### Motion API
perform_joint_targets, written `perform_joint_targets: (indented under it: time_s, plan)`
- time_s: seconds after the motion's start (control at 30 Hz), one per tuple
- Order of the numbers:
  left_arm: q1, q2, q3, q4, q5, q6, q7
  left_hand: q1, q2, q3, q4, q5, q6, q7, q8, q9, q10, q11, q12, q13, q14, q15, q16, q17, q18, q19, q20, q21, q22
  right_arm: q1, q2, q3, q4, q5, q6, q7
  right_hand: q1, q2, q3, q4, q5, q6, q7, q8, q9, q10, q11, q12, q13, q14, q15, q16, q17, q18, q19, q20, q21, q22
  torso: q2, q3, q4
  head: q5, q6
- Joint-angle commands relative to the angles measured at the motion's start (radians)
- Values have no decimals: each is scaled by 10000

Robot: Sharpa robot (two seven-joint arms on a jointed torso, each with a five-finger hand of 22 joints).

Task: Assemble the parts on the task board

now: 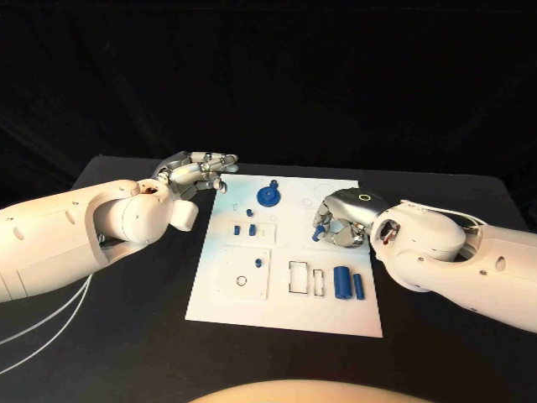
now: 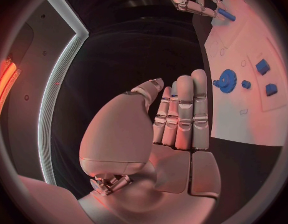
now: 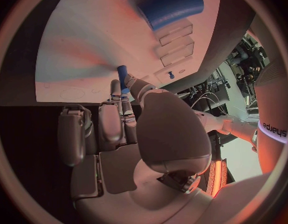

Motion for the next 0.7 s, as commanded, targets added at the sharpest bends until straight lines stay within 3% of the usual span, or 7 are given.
perform_joint_targets:
  time_s: [0.03, 0.3, 0.5, 0.7]
  plan:
    - [3, 7, 4, 4, 8, 151, 6, -2, 72, -36, 1, -11, -46, 1, -2, -13, -73, -23, 36, 7, -87, -14, -31, -14, 133, 21, 55, -50, -9, 7, -60, 13, 112, 174, -328, 140, -10, 42, 47, -8, 48, 135, 18, 40, 661, 105, 4, -65, -24, 290, 57, -39, -14, -53, 539, 79, 27, 2204, -10, 5, 3, 5, -4]
    - [3, 35, 1, -44, 8, 150, -8, -2, 72, -36, 1, -11, -46, 1, -2, -13, -73, -23, 36, 7, -87, -14, -31, -14, 133, 21, 55, -50, -9, 185, -337, 60, 512, 370, -412, 141, -5, 29, 56, -36, 57, 156, 20, 38, 686, 175, 3, -164, -87, 288, 54, -51, -27, -61, 553, 75, 73, 2215, -20, 3, -4, -2, -3]
    - [1, 58, 0, -58, 8, 155, -10, 7, 77, -36, -2, -9, -51, -1, 0, -14, -80, -24, 40, 8, -89, -14, -33, -17, 134, 22, 56, -56, -12, 338, -598, 118, 1197, 623, -454, 227, -34, 1, 40, -34, 54, 172, 25, 36, 704, 219, 9, -232, -128, 289, 57, -55, -29, -65, 559, 75, 91, 2220, -3, 5, -7, 24, -4]
    - [-8, 111, -1, -80, 8, 172, -11, 7, 77, -36, -2, -9, -51, -1, 0, -14, -80, -24, 40, 8, -89, -14, -33, -17, 134, 22, 56, -56, -12, 344, -355, 138, 1663, 761, -533, 347, -35, 0, 40, -37, 59, 179, 25, 36, 710, 237, 7, -252, -140, 289, 57, -55, -27, -67, 563, 75, 103, 2223, -14, 6, -4, 109, -16]
